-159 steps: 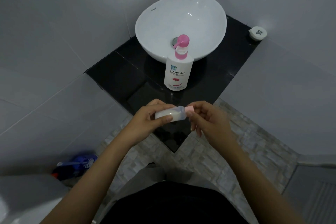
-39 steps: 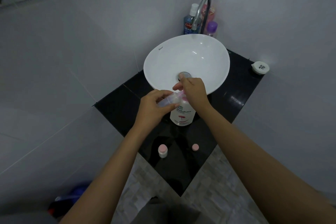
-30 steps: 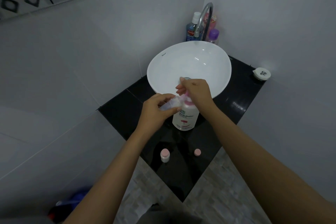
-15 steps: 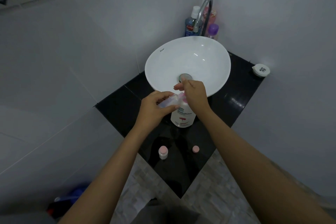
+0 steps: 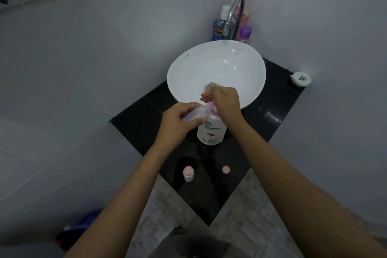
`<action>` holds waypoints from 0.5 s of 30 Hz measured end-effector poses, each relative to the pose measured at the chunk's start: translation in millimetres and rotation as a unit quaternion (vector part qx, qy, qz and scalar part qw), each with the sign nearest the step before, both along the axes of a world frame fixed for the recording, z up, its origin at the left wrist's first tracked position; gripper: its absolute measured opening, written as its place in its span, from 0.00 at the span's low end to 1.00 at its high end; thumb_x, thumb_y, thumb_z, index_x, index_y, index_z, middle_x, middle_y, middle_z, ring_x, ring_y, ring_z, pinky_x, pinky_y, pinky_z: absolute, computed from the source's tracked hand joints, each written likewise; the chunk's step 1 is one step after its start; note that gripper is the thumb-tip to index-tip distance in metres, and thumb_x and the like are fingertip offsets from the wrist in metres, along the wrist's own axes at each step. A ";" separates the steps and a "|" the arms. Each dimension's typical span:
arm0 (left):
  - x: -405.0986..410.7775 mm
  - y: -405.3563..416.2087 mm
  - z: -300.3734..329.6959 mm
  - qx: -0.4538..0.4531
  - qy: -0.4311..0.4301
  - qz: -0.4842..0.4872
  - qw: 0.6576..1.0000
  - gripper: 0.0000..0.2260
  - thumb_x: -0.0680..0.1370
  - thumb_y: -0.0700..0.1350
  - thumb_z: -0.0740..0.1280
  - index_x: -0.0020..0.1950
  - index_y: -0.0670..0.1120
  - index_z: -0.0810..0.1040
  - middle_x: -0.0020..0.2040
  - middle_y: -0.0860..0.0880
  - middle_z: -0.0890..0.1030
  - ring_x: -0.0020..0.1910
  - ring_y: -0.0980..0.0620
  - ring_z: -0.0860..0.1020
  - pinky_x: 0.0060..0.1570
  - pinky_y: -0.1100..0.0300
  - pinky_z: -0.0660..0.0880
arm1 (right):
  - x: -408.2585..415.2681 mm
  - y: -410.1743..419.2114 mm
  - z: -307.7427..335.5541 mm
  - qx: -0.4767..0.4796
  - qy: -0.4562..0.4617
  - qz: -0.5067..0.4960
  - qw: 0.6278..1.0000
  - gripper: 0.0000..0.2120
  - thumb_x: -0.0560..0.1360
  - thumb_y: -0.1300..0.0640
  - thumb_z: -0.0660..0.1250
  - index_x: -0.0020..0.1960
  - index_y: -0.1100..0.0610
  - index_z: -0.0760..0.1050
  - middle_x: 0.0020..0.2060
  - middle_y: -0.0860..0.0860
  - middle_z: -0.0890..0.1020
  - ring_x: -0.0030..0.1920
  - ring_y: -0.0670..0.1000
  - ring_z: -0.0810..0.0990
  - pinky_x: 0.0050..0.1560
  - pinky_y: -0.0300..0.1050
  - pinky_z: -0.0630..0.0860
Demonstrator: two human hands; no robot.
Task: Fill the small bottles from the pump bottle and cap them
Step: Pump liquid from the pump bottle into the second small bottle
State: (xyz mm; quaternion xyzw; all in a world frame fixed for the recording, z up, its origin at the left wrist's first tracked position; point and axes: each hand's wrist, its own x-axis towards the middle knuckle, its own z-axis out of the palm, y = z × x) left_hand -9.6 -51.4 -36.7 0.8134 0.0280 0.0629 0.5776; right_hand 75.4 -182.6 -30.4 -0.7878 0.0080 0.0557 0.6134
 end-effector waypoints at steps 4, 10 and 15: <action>0.3 1.1 0.1 0.018 0.013 -0.008 1.000 0.17 0.69 0.44 0.75 0.57 0.50 0.80 0.52 0.53 0.79 0.51 0.62 0.77 0.48 0.73 0.72 | -5.9 1.2 -8.8 -0.008 -0.015 -0.006 1.000 0.19 0.80 0.55 0.57 0.43 0.64 0.82 0.37 0.54 0.84 0.42 0.51 0.83 0.50 0.43 0.78; -2.9 3.8 0.6 0.013 0.006 -0.014 1.000 0.17 0.68 0.42 0.76 0.56 0.50 0.81 0.49 0.56 0.79 0.46 0.71 0.75 0.44 0.78 0.71 | -10.6 -1.5 -9.3 -0.034 -0.035 0.014 0.999 0.18 0.80 0.53 0.58 0.44 0.62 0.83 0.37 0.53 0.84 0.40 0.49 0.82 0.45 0.39 0.76; -3.0 3.0 3.9 -0.003 0.004 -0.015 1.000 0.16 0.68 0.42 0.76 0.55 0.51 0.81 0.48 0.58 0.78 0.44 0.71 0.76 0.43 0.77 0.71 | -6.1 -1.6 2.1 0.008 -0.027 -0.004 1.000 0.16 0.78 0.56 0.60 0.45 0.65 0.82 0.41 0.57 0.85 0.39 0.52 0.82 0.45 0.46 0.78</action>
